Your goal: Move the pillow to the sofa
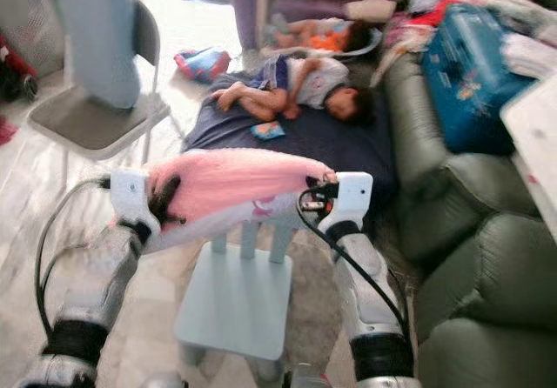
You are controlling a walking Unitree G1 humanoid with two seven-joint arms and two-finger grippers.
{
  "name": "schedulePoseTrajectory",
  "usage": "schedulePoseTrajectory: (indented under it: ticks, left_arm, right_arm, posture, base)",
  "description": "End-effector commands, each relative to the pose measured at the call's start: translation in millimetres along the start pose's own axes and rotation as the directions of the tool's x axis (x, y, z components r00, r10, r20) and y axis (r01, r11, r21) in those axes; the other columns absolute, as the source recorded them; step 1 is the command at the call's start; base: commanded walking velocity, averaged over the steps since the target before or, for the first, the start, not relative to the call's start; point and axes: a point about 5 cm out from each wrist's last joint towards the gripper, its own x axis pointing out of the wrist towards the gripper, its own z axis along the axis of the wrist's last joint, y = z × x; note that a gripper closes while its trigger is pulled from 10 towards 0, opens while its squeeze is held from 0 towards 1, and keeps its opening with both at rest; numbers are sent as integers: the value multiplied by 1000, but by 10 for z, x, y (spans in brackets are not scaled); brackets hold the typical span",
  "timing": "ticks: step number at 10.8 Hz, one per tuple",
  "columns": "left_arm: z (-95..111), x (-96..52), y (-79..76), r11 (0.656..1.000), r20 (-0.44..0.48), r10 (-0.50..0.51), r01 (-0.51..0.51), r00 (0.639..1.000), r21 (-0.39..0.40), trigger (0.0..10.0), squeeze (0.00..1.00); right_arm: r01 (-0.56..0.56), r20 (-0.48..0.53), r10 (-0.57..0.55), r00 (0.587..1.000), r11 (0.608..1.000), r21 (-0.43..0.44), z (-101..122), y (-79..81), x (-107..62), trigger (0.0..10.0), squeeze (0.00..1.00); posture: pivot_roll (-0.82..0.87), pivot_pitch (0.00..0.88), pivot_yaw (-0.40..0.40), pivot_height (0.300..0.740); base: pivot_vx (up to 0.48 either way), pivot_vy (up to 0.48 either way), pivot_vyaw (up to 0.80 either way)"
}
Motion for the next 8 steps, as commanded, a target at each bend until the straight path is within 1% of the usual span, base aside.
schedulePoseTrajectory:
  ticks: [1, 2, 5, 8]
  left_arm:
    - [22, -40, 85, 999, 0, 32, -32, 999, 3, 10000, 0]
    - [16, -51, 80, 1000, -6, 30, -30, 1000, -1, 10000, 0]
    - [11, -73, 67, 1000, -18, 19, -19, 1000, -3, 10000, 0]
    - [10, -90, 61, 1000, -26, 14, -14, 1000, -6, 10000, 0]
  right_arm:
    - [73, 33, -73, 997, 997, 4, 81, -141, -51, 10000, 0]
    - [73, 31, -73, 997, 997, 5, 79, -138, -59, 10000, 0]
    - [80, 16, -81, 997, 997, 5, 61, -167, -69, 10000, 0]
    - [81, 8, -81, 997, 997, 4, 51, -159, -70, 10000, 0]
  posture:
    - [-48, 0, -49, 740]
    - [-48, 0, -49, 740]
    - [-49, 0, -49, 740]
    - [-49, 0, -49, 740]
  base:
    - [0, 0, -800]
    - [0, 0, -800]
    - [-342, 0, 0]
    - [-356, 0, 0]
